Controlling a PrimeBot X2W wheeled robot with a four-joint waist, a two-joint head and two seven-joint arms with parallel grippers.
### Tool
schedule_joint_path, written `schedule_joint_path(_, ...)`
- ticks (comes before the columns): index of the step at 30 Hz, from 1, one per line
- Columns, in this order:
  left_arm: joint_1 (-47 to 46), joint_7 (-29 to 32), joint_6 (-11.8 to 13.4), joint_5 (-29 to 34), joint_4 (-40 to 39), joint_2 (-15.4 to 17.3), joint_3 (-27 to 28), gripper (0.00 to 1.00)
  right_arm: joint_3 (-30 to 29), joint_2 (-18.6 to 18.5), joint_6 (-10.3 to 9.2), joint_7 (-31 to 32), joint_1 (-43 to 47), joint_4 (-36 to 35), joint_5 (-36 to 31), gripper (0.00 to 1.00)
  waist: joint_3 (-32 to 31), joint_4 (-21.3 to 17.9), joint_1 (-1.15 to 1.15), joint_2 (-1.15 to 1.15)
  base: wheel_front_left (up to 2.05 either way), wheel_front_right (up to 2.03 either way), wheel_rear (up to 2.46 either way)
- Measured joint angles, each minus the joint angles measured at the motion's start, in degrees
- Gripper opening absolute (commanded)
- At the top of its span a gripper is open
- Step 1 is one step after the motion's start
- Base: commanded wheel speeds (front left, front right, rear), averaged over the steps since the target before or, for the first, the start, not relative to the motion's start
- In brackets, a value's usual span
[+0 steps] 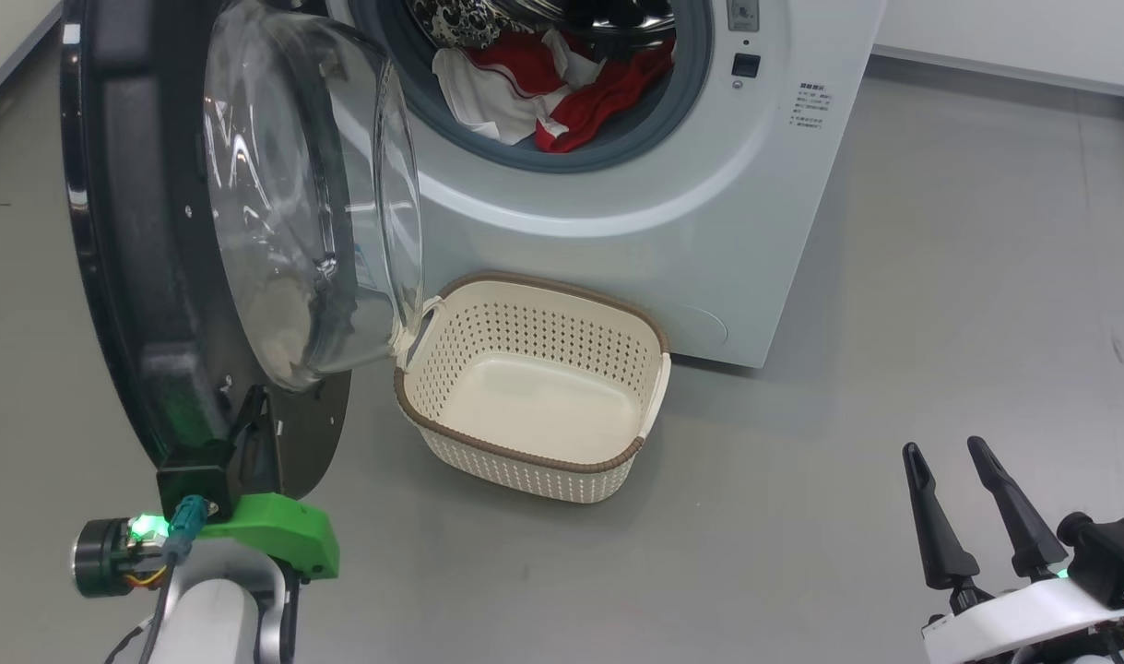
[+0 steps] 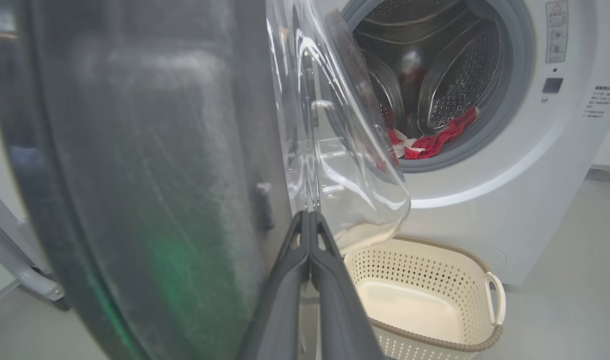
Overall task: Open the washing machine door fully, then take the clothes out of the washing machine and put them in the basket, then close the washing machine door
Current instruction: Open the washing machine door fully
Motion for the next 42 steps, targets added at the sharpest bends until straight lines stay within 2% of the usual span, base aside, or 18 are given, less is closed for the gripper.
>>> schedule_joint_path(24,0.9,-1.1,0.0,-0.6,-4.6,-0.2,14.0,0.00,0.7,-4.6,0.00,0.0,-0.2,-2.5,0.2,1.00,7.1,1.2,0.00,0.00,0.00,0.00,0.00)
schedule_joint_path(35,0.9,-1.5,0.0,-2.0,-7.7,-0.4,23.0,0.00,0.0,-8.2,0.00,0.0,-1.0,-4.1,0.9,1.00,11.4,0.8,0.00,0.00,0.00,0.00,0.00)
schedule_joint_path(42,0.8,-1.6,0.0,-1.0,-9.2,-0.5,25.8,0.00,-0.8,-10.4,0.00,0.0,-1.0,-4.8,1.5,1.00,13.6,1.1,0.00,0.00,0.00,0.00,0.00)
